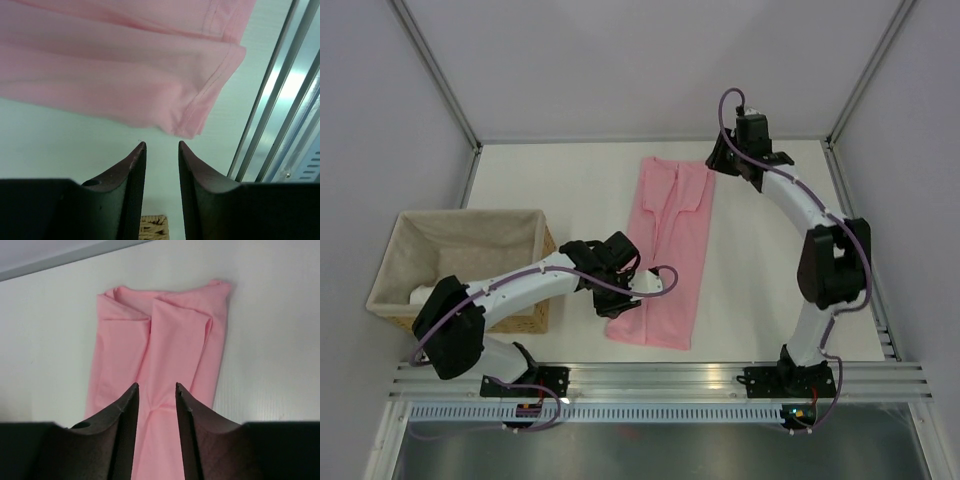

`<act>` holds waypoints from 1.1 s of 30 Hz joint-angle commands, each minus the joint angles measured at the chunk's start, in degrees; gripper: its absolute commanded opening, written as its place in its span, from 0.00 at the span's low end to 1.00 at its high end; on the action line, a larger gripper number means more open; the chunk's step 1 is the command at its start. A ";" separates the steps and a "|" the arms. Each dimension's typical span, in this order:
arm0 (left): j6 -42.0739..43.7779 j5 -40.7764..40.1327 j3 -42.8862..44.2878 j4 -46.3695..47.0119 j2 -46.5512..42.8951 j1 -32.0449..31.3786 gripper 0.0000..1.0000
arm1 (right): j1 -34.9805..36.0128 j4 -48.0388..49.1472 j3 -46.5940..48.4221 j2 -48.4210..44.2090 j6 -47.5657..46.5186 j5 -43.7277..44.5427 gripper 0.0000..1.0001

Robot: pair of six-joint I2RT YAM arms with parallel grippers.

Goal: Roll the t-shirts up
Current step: Fold the tshirt

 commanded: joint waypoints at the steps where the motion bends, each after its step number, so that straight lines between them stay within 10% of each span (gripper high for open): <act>1: -2.10 -3.97 1.16 -3.03 -1.75 2.55 0.38 | 0.95 -0.02 -15.08 -11.97 0.58 2.01 0.43; 11: -5.97 -3.28 -2.17 0.66 -3.77 5.90 0.37 | 17.46 -3.81 -54.71 -40.45 12.96 -0.27 0.55; 21: -6.50 -3.01 -5.96 1.98 -7.90 5.90 0.37 | 34.53 5.77 -71.71 -46.19 29.67 2.45 0.52; 29: -6.23 -2.57 -6.31 2.16 -8.61 5.90 0.38 | 34.53 10.19 -77.00 -45.65 32.23 4.63 0.05; 33: -5.88 -2.48 -6.66 2.16 -9.31 5.90 0.37 | 34.36 0.00 -75.59 -51.53 31.79 10.27 0.00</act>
